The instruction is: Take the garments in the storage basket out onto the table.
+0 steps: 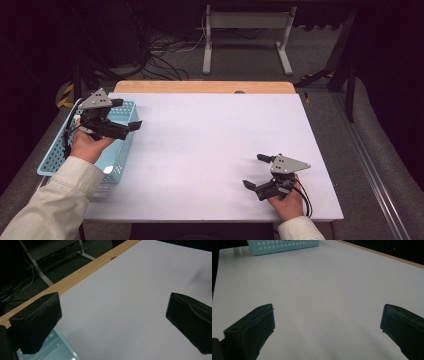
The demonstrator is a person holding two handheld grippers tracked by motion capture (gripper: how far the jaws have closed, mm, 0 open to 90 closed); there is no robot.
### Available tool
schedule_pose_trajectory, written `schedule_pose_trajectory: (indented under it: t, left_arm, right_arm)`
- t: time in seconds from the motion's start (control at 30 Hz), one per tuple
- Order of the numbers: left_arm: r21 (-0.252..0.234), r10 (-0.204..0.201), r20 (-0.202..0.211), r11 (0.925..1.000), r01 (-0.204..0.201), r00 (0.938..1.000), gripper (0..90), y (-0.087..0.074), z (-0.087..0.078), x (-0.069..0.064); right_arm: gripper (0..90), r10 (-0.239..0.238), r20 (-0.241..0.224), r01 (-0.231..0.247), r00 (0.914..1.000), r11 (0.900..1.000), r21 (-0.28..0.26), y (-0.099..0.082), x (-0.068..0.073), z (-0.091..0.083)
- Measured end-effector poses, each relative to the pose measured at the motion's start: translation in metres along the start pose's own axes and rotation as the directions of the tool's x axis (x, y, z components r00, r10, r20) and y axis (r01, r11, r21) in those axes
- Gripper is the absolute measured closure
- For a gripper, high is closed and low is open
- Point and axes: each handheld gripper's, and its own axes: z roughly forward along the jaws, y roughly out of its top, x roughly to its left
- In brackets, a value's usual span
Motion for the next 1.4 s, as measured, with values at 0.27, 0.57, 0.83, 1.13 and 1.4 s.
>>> schedule_pose_trajectory:
  t: [0.27,0.57,0.83,1.13,1.4]
  left_arm:
    - [0.005,-0.021,-0.028,0.9998,0.021,0.9994,1.2,0.0,-0.002,0.014]
    - [0.008,-0.032,-0.062,0.9994,0.033,0.9976,1.1,-0.003,-0.002,0.025]
    - [0.046,-0.044,-0.126,0.9976,0.051,0.991,0.1,-0.012,-0.003,0.041]
    - [0.066,-0.105,-0.167,0.9909,0.118,0.9803,0.4,-0.025,-0.006,0.066]
    - [0.066,-0.19,-0.177,0.9768,0.204,0.9657,0.8,-0.038,-0.006,0.09]
  right_arm:
    - [0.0,0.001,-0.001,-0.001,1.0,1.0,0.002,0.0,0.0,0.0]
    - [0.0,-0.001,-0.001,0.001,1.0,1.0,0.003,0.0,0.001,0.0]
    - [0.0,-0.003,-0.007,0.003,1.0,1.0,0.006,0.0,0.001,0.001]
    - [0.0,-0.008,-0.021,0.008,0.9997,1.0,0.005,0.0,0.002,0.001]
    - [0.0,-0.011,-0.036,0.011,0.9993,0.9999,0.007,0.0,0.002,0.002]
